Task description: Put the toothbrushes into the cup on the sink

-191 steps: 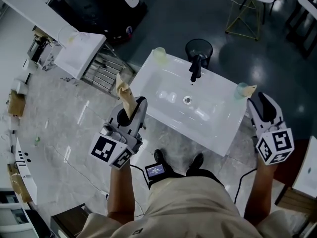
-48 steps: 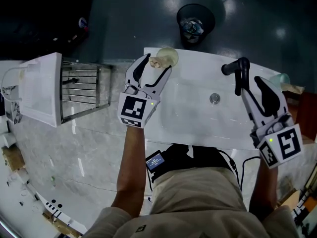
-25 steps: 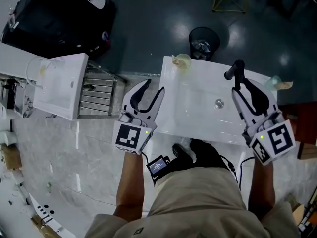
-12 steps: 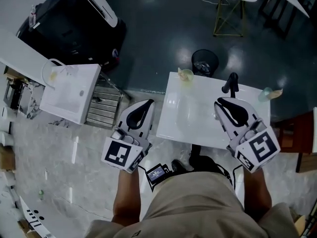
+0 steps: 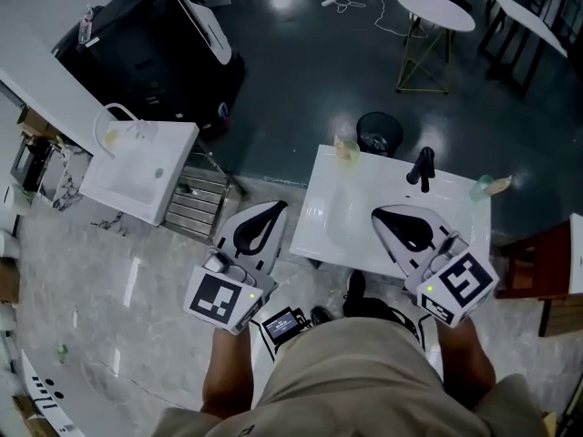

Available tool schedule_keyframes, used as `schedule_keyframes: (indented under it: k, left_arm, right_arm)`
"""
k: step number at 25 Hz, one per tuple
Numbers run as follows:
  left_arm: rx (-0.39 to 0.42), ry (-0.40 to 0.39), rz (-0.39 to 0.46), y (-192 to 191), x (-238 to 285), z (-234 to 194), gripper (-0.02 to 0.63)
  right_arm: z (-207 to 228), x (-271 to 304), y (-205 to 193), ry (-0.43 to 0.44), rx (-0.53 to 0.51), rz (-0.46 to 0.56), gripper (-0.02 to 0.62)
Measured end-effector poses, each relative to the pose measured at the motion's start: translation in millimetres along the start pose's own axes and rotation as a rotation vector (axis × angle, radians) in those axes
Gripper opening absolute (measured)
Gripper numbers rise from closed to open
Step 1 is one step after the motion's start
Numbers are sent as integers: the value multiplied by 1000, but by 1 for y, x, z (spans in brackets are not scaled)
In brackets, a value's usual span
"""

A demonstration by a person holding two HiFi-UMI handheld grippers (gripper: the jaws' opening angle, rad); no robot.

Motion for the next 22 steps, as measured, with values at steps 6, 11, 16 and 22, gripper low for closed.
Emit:
schedule_keyframes:
  k: [6,11,16,22]
  left_arm:
    - [13,6,5,10,-22,13,6]
    - [23,3,8,11,-27,22,6]
    - [23,-7,5,7,-28,29,6]
    - [18,-11,2,8,-30,30,6]
  right_arm:
    - [-21,-2,6,45,-35,-17,5]
    - [-28,-8,5,48,-58,-25,5]
    - [-31,-15,1,41,-55,-25,5]
    - [-32,-18,4,38,-53,-29,5]
Point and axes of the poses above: the fingertips, and each gripper's own axes: x forward along the fingers, z to its right, y out of its top, the point moved 10 cm from there along -x, backward along the fingers, and after that the axes turned 2 degrees about -x, right-handed, at the moved point
